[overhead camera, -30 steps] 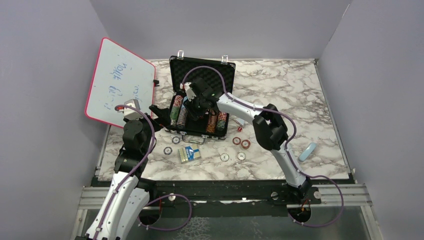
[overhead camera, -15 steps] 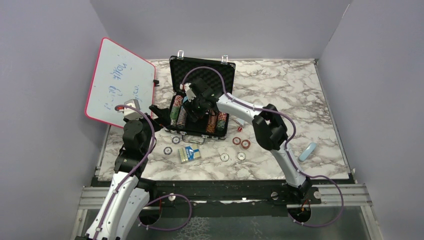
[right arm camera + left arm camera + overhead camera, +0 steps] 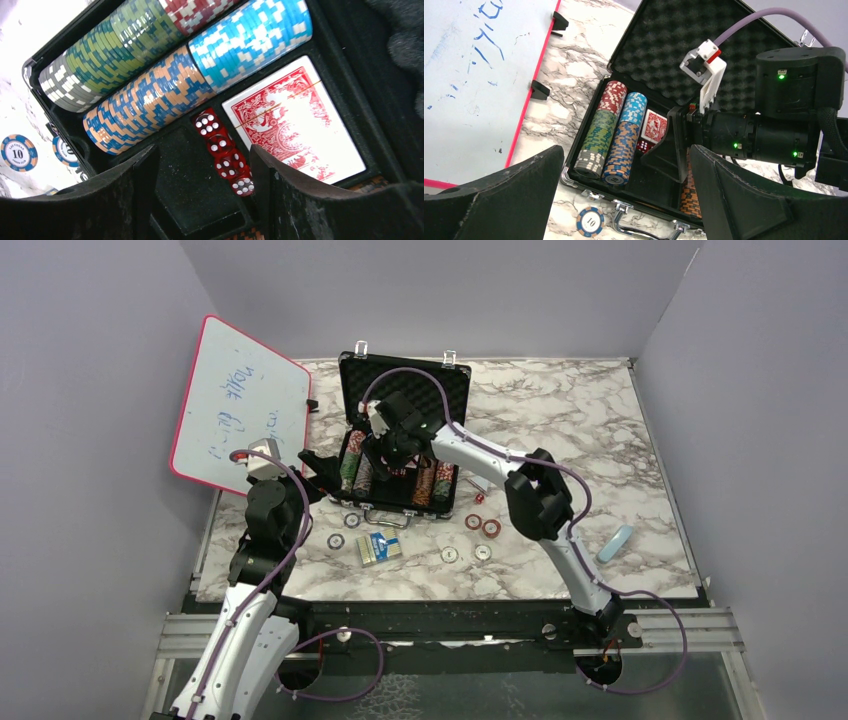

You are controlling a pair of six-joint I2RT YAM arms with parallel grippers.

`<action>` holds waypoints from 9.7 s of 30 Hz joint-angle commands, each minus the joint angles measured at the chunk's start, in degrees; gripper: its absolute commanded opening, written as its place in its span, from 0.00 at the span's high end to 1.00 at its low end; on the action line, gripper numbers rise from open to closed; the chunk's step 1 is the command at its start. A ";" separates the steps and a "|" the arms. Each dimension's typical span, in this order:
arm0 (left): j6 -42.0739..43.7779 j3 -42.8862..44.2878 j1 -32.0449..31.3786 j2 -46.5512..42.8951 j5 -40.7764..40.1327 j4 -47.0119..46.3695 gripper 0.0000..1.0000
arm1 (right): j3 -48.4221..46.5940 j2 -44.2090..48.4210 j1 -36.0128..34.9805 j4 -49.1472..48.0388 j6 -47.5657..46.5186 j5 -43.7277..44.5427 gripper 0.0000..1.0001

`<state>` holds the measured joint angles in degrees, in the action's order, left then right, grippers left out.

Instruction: Pack up texas hold em set

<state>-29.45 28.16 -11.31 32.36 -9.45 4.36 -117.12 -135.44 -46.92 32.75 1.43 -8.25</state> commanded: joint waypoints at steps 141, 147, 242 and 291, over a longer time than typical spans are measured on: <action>0.34 -0.50 0.41 -0.84 1.03 -1.42 0.01 | -4.51 -3.78 1.39 4.39 0.93 -1.38 0.35; 0.31 -0.48 0.41 -0.85 0.97 -1.41 0.01 | -5.46 -0.26 1.40 0.87 3.86 2.21 0.24; -0.37 -0.83 0.41 -3.20 1.27 -1.31 0.01 | 18.42 18.46 -0.89 2.71 39.09 24.95 0.84; -0.42 -1.00 0.41 -3.34 1.01 -1.15 0.01 | 0.56 0.85 -1.86 11.06 35.64 25.04 0.60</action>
<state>-29.61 27.59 -11.25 29.58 -8.27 3.97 -115.02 -133.10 -48.40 43.20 38.24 17.15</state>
